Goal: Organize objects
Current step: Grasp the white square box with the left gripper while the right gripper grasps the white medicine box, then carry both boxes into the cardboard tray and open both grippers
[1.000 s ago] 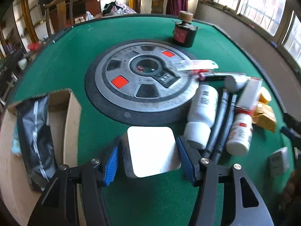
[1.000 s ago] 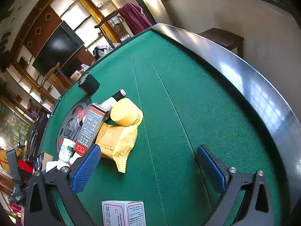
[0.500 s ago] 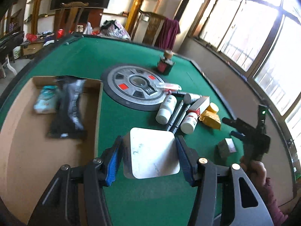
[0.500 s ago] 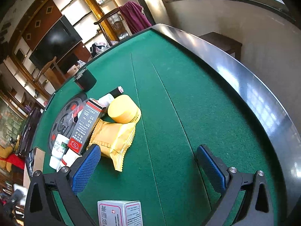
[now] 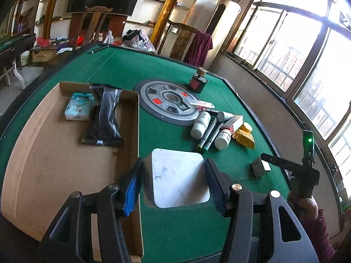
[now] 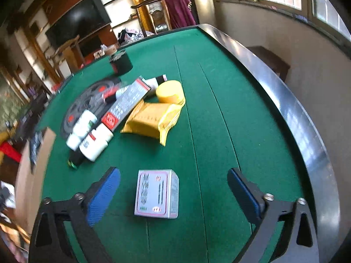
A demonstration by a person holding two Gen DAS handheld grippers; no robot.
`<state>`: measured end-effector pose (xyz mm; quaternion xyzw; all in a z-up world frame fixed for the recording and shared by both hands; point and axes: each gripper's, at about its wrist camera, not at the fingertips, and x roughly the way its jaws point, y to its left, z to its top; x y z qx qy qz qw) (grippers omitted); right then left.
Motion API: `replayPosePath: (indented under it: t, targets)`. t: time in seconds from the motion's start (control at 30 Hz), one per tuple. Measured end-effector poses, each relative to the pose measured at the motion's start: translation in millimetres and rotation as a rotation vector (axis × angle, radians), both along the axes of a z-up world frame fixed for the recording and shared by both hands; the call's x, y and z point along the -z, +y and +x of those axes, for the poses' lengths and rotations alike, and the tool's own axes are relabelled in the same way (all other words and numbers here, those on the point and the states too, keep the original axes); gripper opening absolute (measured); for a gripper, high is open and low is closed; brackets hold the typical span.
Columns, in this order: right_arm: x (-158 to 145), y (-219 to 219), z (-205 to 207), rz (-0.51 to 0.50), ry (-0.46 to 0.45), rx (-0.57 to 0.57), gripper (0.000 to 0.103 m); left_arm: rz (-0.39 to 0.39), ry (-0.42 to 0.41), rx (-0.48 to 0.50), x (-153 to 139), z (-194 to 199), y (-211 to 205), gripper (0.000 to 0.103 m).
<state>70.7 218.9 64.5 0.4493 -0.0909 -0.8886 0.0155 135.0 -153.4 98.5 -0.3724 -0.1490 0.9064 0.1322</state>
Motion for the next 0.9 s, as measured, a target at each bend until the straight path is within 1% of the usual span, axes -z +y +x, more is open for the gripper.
replayPosePath:
  t: [0.03,0.07,0.1,0.13,0.17,0.2,0.23,0.3,0.4,0.47,0.53,0.67,0.77,0.9]
  targets:
    - [1,-6,1,0.052,-0.001,-0.006,0.084,-0.001,0.001,-0.003,1,2,-2,0.055]
    - [3,-10,-1,0.087,-0.008,-0.006,0.081,-0.004,0.003,-0.007,0,3,-4,0.055]
    - [6,-14,-3,0.123,-0.020,-0.006,0.074,-0.007,0.005,-0.011,0,5,-6,0.055]
    - [9,-16,-3,0.141,-0.029,-0.008,0.065,-0.009,0.008,-0.016,0,6,-8,0.055]
    - [13,-17,-5,0.149,-0.038,-0.011,0.059,-0.011,0.011,-0.024,-1,8,-11,0.055]
    - [16,-18,-7,0.156,-0.048,-0.010,0.042,-0.012,0.013,-0.030,-1,10,-14,0.055]
    - [20,-18,-8,0.155,-0.055,-0.007,0.037,-0.012,0.016,-0.035,-2,11,-18,0.055]
    - [22,-16,-6,0.133,-0.052,0.003,0.037,-0.020,0.024,-0.050,-5,15,-26,0.055]
    - [16,-19,-4,0.097,-0.045,-0.020,0.037,-0.026,0.036,-0.079,-9,20,-41,0.055]
    - [7,-24,1,0.080,-0.033,-0.042,0.037,-0.038,0.043,-0.098,-11,22,-52,0.055]
    - [-6,-33,4,0.041,-0.016,-0.075,0.037,-0.057,0.043,-0.124,-12,21,-65,0.055]
    - [-38,-70,7,-0.027,0.034,-0.181,0.037,-0.098,0.040,-0.172,-17,10,-92,0.055]
    - [-58,-114,9,-0.070,0.053,-0.288,0.037,-0.147,0.035,-0.205,-20,-5,-111,0.055]
    - [-70,-175,-1,-0.160,0.026,-0.428,0.037,-0.164,-0.008,-0.219,-15,-38,-140,0.055]
